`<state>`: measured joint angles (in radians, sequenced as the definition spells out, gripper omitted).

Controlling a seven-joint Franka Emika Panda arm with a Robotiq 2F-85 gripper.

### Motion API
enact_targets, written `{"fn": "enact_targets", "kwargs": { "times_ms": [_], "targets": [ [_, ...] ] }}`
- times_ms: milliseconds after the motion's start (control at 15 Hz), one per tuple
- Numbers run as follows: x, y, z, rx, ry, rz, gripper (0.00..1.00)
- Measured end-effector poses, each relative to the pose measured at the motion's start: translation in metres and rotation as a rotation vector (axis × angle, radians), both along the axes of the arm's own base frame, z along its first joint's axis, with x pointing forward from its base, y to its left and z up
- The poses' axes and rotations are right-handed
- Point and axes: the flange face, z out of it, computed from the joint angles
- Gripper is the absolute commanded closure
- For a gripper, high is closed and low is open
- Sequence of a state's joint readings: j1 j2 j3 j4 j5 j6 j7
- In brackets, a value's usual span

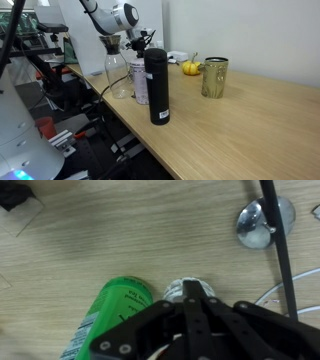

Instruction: Pick up the silver lid from the left side of the table and place it on top of the clear bottle

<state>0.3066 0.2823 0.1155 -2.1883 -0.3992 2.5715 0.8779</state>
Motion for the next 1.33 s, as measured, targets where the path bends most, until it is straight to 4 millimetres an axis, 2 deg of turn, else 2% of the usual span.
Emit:
{"fn": "enact_targets", "kwargs": {
  "times_ms": [67,133,200,333,533,733,867,933,1067,1333],
  "targets": [
    [0.001,0.000,-0.002,0.002,-0.007,0.006,1.00],
    [0.002,0.000,-0.003,0.006,-0.012,0.009,0.84],
    [0.003,0.001,-0.004,0.010,-0.015,0.011,0.73],
    [0.002,0.006,-0.002,0.026,-0.012,0.018,0.61],
    [-0.007,0.025,0.004,0.093,0.033,0.078,0.38],
    [-0.022,0.046,0.021,0.177,0.122,0.155,0.19],
    [-0.030,0.049,0.037,0.199,0.165,0.188,0.05],
    [-0.031,0.048,0.044,0.204,0.167,0.197,0.00],
    [-0.031,0.043,0.051,0.198,0.175,0.197,0.00],
    [-0.032,0.032,0.039,0.178,0.229,0.176,0.00]
  ]
}}
